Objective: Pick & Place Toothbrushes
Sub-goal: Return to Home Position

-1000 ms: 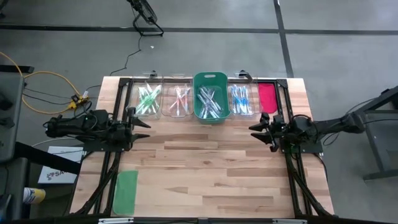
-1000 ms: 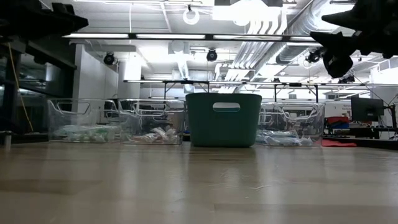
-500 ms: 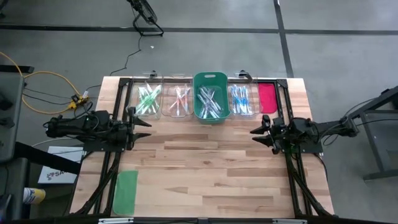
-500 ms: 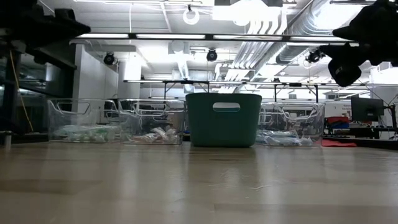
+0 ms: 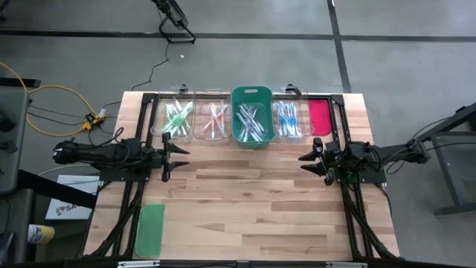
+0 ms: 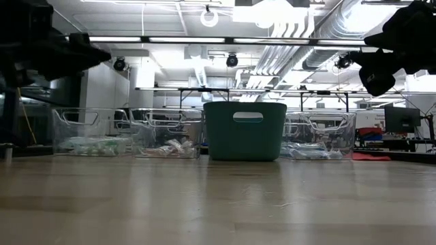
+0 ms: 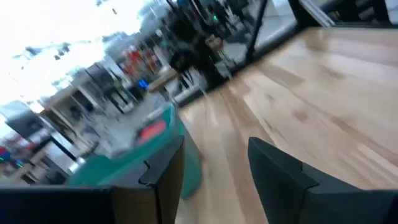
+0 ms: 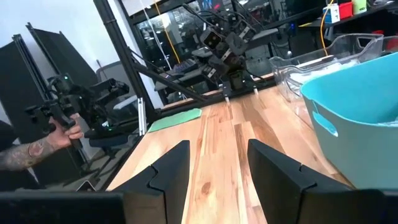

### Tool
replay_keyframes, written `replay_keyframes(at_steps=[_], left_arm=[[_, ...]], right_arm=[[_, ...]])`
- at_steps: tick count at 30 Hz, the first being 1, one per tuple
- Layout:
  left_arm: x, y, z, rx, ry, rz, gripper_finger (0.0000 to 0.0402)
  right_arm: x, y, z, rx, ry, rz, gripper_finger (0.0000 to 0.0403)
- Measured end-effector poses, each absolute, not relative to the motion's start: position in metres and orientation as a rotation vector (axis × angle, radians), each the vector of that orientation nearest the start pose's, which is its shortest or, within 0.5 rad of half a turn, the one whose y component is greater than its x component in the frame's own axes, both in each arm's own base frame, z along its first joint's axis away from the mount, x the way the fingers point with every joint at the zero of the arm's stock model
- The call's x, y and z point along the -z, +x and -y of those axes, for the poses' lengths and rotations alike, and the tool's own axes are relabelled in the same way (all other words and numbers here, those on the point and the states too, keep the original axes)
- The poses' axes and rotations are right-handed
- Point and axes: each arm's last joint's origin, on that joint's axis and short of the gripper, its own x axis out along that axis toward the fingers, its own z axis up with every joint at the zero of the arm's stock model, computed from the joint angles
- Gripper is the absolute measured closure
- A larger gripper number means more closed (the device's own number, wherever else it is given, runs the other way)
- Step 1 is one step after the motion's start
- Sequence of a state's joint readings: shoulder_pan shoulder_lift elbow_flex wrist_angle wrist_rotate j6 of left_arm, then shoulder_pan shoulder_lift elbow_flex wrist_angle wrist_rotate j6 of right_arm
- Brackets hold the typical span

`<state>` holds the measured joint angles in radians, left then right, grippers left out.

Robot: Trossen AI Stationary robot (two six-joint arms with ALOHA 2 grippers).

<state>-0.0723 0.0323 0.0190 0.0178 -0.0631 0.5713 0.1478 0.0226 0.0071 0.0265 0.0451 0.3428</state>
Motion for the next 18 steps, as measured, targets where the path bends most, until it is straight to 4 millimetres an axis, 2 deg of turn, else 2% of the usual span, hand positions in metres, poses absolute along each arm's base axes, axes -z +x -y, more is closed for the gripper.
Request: replay_keyframes(at_steps=[8, 12, 18], left_arm=[[-0.1679, 0.0977, 0.0069, 0.063, 0.604, 0.021, 0.0231], [-0.1673, 0.0977, 0.0074, 0.083, 0.598, 0.022, 0.0231], [-0.1676, 0.0977, 0.0074, 0.081, 0.598, 0.026, 0.0231]], right_arm=[[-0.1658, 0.0986, -0.0135, -0.104, 0.342, -0.019, 0.0247], [-0.1662, 0.0986, -0.0134, -0.103, 0.425, -0.018, 0.0247], [-0.1663, 0.0987, -0.0134, -0.103, 0.439, -0.017, 0.0247]])
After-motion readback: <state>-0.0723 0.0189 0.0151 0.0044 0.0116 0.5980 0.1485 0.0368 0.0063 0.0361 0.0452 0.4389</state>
